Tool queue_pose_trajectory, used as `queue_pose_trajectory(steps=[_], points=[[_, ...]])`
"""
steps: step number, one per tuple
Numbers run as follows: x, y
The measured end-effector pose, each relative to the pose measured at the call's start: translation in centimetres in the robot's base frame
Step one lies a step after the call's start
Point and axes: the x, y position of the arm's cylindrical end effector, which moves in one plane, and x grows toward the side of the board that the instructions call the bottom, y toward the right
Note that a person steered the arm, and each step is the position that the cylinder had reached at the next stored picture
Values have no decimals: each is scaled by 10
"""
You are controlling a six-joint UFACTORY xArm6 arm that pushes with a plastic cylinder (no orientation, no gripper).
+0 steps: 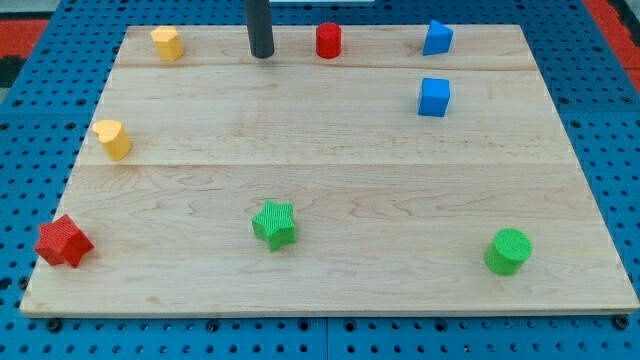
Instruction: Push the red circle towards the blue cube
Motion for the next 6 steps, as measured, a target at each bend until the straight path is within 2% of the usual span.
queue_pose_trajectory(steps=[1, 2, 5, 6], points=[[-18, 12], [-18, 64], [-19, 68], [-7, 93]])
